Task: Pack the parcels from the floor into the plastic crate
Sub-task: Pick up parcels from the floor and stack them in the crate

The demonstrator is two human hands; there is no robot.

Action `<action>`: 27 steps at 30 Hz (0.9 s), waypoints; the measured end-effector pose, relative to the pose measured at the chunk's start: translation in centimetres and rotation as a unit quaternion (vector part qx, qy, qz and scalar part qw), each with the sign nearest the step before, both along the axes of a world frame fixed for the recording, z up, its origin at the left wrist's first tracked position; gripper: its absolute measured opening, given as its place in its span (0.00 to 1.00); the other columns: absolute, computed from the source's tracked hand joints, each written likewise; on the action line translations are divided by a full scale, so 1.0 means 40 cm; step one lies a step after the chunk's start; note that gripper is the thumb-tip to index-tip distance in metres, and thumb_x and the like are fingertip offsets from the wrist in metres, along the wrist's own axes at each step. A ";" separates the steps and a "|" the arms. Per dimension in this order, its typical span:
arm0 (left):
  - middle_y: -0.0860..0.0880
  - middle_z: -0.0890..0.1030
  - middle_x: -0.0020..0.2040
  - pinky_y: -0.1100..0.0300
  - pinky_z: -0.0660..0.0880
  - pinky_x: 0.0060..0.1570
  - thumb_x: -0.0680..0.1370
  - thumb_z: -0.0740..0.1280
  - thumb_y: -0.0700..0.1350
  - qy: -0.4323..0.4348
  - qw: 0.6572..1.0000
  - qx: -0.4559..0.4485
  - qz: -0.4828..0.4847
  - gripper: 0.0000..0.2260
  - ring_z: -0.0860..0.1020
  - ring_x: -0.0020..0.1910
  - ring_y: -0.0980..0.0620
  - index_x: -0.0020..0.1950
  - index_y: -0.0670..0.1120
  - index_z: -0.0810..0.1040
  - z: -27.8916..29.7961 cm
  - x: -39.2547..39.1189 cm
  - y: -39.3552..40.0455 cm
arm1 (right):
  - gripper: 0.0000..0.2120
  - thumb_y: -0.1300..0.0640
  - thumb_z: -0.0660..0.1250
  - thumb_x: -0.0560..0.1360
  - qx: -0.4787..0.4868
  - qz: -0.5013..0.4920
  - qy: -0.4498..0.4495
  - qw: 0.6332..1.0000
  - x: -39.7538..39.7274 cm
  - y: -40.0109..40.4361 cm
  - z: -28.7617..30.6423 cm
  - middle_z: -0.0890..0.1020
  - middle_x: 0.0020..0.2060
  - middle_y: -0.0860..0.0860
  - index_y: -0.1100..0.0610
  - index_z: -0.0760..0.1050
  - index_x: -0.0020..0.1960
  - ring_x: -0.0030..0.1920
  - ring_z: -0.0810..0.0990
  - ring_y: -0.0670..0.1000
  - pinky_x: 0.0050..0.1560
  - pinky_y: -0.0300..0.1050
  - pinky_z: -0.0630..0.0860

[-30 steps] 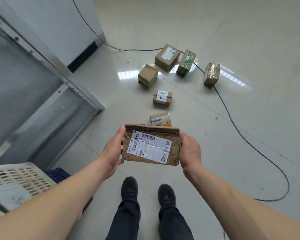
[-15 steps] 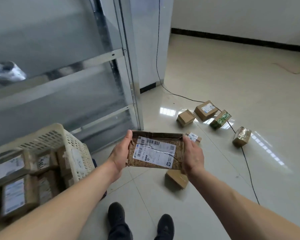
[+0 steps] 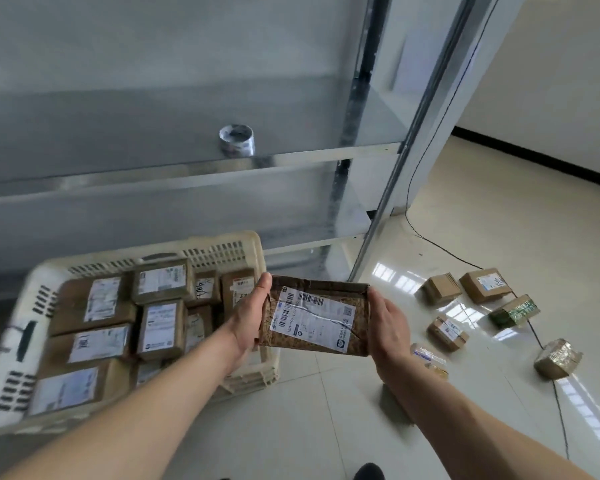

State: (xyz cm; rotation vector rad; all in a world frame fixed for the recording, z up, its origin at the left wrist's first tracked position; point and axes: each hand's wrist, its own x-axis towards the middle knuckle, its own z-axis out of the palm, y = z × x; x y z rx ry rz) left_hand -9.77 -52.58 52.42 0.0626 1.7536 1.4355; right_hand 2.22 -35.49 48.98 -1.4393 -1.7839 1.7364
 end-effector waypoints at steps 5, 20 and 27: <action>0.59 0.82 0.41 0.62 0.73 0.38 0.82 0.48 0.62 0.004 1.000 -0.012 0.027 0.20 0.77 0.42 0.61 0.48 0.57 0.76 0.007 -0.085 -0.205 | 0.21 0.42 0.60 0.83 -0.001 0.025 -0.007 1.000 -0.112 -0.202 -0.002 0.86 0.41 0.55 0.57 0.82 0.50 0.38 0.84 0.51 0.35 0.44 0.81; 0.52 0.77 0.60 0.50 0.66 0.62 0.80 0.48 0.66 -0.069 0.989 -0.044 0.127 0.28 0.74 0.62 0.47 0.74 0.52 0.67 -0.037 -0.245 -0.518 | 0.18 0.40 0.62 0.80 -0.024 0.120 -0.033 0.992 -0.359 -0.460 -0.078 0.87 0.44 0.51 0.53 0.81 0.47 0.47 0.85 0.53 0.54 0.56 0.83; 0.57 0.80 0.40 0.59 0.71 0.42 0.81 0.47 0.64 -0.068 0.981 -0.080 0.165 0.21 0.77 0.41 0.57 0.46 0.57 0.75 -0.074 -0.343 -0.548 | 0.24 0.34 0.60 0.75 -0.039 0.181 -0.045 0.982 -0.491 -0.489 -0.121 0.86 0.44 0.51 0.53 0.81 0.43 0.48 0.85 0.56 0.55 0.60 0.82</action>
